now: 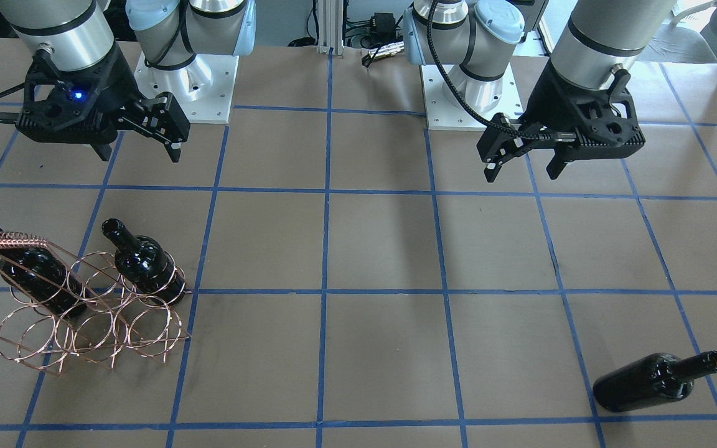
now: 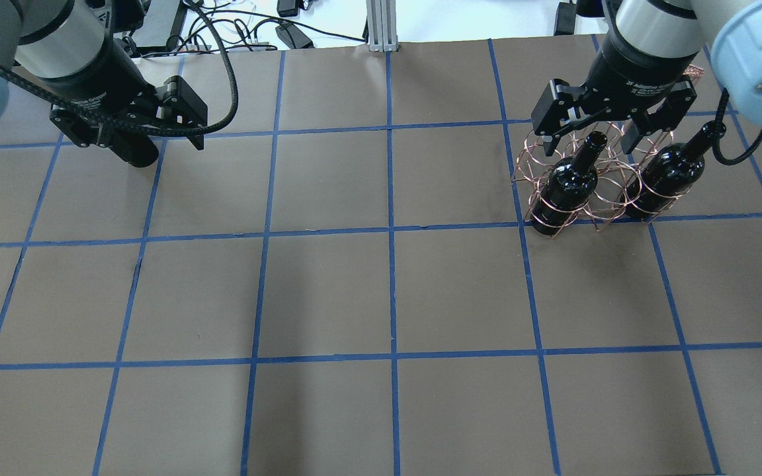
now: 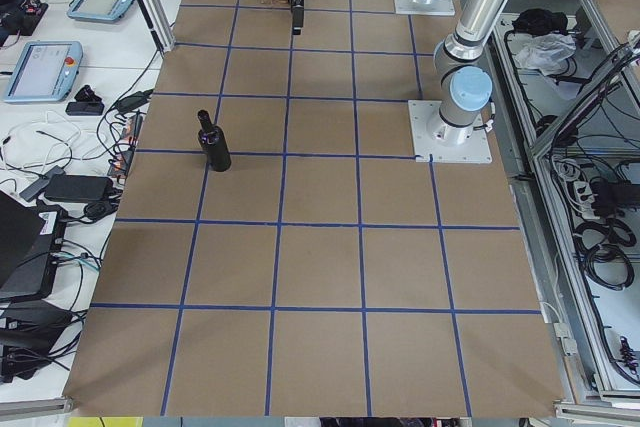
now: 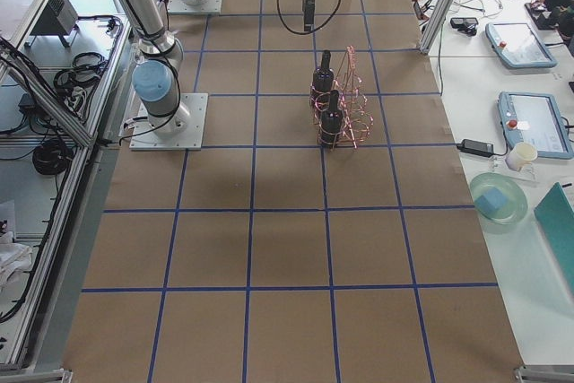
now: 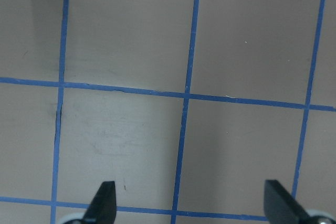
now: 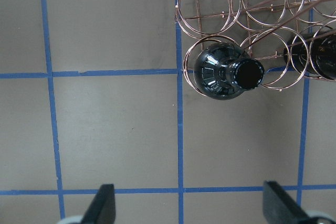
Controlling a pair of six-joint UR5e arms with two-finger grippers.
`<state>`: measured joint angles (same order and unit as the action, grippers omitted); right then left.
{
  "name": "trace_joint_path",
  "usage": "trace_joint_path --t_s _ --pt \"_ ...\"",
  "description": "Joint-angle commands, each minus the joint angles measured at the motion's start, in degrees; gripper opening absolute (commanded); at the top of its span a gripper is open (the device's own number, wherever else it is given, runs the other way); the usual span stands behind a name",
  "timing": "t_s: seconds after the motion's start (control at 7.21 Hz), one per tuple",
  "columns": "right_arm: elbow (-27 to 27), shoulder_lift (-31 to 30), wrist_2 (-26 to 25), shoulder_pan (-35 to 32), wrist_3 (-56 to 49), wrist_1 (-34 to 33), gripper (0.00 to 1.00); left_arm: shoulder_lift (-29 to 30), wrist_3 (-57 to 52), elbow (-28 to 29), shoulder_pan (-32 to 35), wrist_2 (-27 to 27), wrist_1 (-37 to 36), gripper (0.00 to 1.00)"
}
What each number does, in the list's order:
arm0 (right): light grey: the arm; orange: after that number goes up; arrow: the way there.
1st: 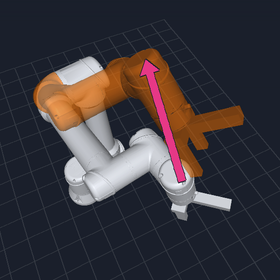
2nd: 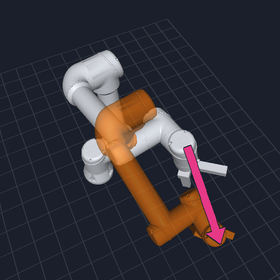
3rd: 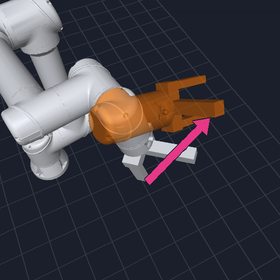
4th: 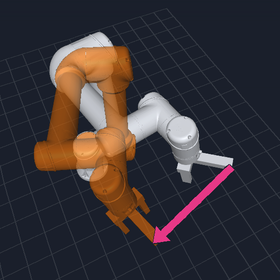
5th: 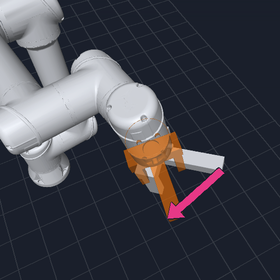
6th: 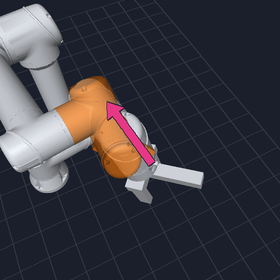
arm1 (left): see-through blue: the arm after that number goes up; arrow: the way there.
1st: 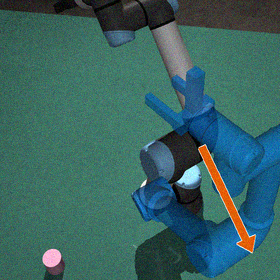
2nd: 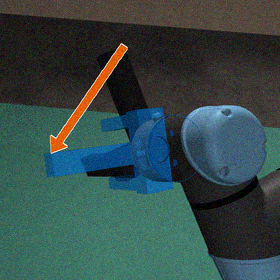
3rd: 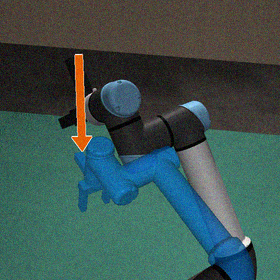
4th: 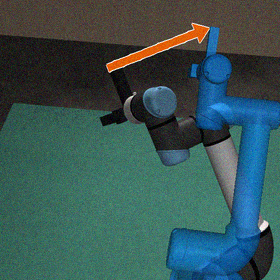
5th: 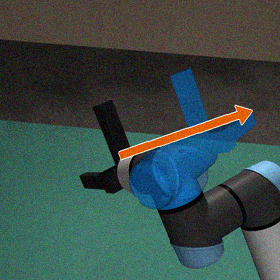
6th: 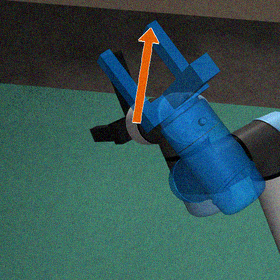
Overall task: Place wine into wine basket
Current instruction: 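Move the left gripper toward the standing dark wine bottle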
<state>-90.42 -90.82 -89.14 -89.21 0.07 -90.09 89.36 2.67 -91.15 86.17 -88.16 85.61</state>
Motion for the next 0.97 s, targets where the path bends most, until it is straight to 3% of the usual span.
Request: trace_joint_path --t_s 0.0,0.28,0.55,0.83 --pt "-0.11 -0.15 0.19 0.00 0.11 -0.09 1.00 0.91 -0.56 0.01 -0.22 -0.25 -0.44 1.00" --pt "0.07 0.11 -0.16 0.00 0.20 -1.14 1.00 2.83 -12.90 1.23 -4.93 -0.34 -4.91 1.00" --pt "0.07 0.37 -0.07 0.00 0.37 -1.94 1.00 6.08 -19.68 5.87 -12.84 0.36 -4.84 1.00" --pt "0.16 0.38 -0.16 0.00 0.02 -2.03 1.00 10.90 -24.81 10.27 -15.94 -0.17 -4.93 1.00"
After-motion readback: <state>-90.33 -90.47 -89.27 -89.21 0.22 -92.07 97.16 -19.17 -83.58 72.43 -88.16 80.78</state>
